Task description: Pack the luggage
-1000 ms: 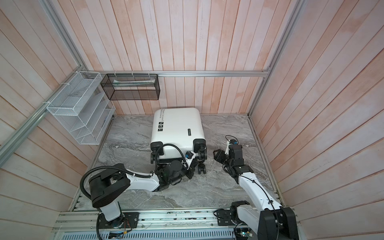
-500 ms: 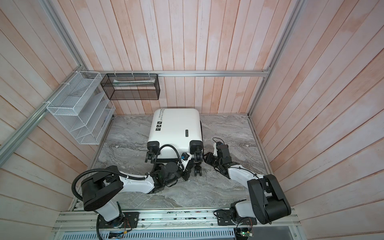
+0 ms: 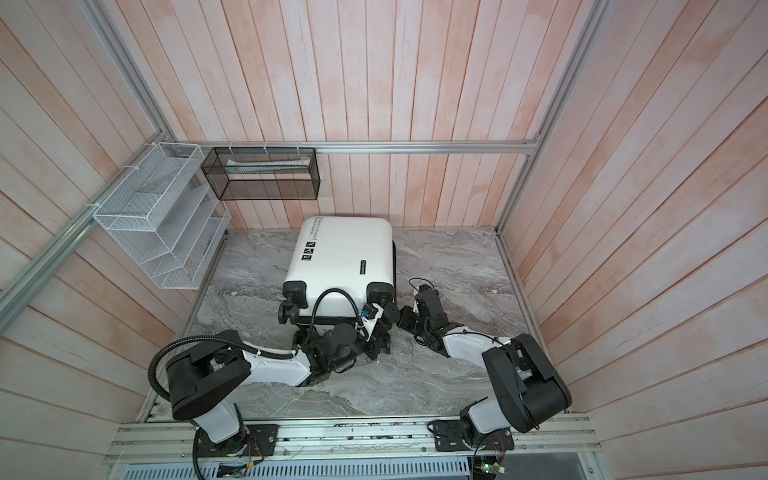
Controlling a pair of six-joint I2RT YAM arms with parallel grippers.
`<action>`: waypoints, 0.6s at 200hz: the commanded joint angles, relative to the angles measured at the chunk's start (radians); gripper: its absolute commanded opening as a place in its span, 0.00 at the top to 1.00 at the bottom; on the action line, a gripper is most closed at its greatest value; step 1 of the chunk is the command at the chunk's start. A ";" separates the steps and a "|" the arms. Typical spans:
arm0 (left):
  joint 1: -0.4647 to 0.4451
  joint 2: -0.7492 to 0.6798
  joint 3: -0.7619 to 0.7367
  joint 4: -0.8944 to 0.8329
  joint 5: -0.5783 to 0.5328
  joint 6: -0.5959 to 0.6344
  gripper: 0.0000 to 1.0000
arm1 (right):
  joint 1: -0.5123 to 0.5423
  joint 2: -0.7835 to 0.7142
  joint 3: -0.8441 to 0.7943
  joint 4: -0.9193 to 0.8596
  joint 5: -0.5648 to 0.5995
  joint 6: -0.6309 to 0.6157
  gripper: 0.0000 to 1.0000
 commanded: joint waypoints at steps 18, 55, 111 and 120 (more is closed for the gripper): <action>-0.028 -0.019 0.017 0.095 0.004 -0.014 0.89 | 0.063 -0.006 0.048 0.060 -0.147 0.001 0.74; -0.026 -0.120 -0.056 0.024 -0.052 -0.030 0.63 | 0.060 -0.009 0.049 0.038 -0.124 -0.008 0.74; -0.027 -0.376 -0.254 -0.152 -0.088 -0.058 0.45 | 0.056 -0.025 0.050 0.012 -0.108 -0.017 0.74; -0.028 -0.432 -0.274 -0.200 -0.084 -0.066 0.44 | 0.057 -0.028 0.053 0.007 -0.110 -0.020 0.74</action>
